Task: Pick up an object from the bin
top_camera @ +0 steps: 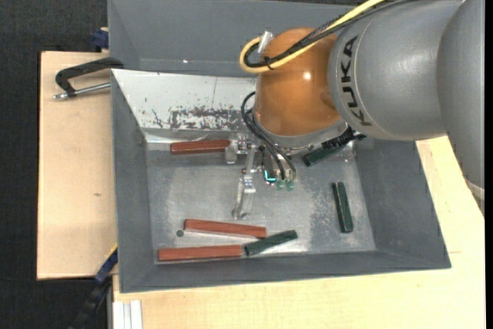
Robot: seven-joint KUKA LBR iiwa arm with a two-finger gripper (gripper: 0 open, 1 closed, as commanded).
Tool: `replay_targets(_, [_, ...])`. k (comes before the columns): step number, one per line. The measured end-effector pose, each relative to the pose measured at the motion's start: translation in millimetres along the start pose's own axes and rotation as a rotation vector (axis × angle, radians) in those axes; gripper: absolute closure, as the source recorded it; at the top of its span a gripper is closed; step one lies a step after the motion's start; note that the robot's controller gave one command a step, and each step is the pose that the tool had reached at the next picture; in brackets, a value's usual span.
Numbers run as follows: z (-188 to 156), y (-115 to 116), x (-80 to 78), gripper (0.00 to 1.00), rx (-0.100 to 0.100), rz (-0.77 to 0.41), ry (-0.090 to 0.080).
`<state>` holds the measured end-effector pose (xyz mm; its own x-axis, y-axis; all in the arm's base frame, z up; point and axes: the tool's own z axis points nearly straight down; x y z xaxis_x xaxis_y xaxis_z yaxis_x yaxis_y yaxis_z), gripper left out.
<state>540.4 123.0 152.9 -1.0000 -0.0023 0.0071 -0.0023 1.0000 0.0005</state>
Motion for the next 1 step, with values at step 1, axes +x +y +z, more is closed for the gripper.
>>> replay_targets(1, [-4.7,-0.5,-2.0,0.0,-0.001,0.002,-0.009])
